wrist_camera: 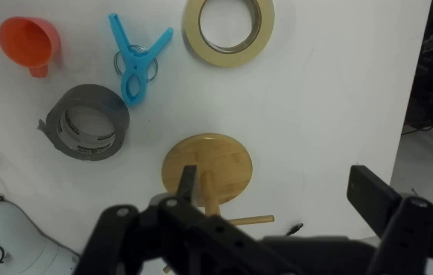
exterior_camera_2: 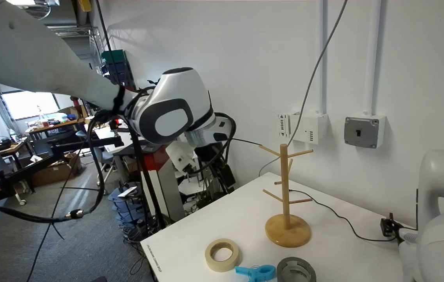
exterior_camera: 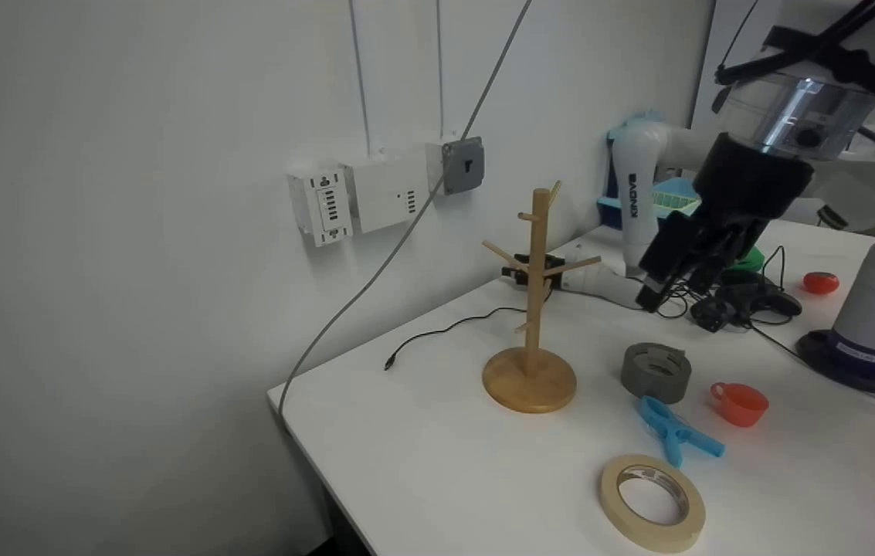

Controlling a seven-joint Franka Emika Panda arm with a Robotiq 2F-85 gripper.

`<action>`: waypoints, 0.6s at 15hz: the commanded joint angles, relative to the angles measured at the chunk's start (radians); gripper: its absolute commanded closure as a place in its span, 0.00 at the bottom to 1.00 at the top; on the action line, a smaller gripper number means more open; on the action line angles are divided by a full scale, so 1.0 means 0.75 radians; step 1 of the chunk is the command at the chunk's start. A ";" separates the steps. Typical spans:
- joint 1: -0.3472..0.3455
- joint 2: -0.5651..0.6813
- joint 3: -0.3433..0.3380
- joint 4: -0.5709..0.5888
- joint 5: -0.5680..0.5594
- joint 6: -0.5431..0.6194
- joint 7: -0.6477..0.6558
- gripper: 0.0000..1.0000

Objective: Take the masking tape from the wooden holder and put it on the table

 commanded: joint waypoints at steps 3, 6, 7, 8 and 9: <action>-0.014 -0.068 0.006 -0.064 0.002 0.055 0.000 0.00; -0.017 -0.109 0.002 -0.104 0.003 0.076 -0.001 0.00; -0.017 -0.113 0.002 -0.108 0.003 0.076 -0.001 0.00; -0.017 -0.115 0.002 -0.110 0.003 0.076 -0.001 0.00; -0.017 -0.115 0.002 -0.112 0.003 0.076 -0.001 0.00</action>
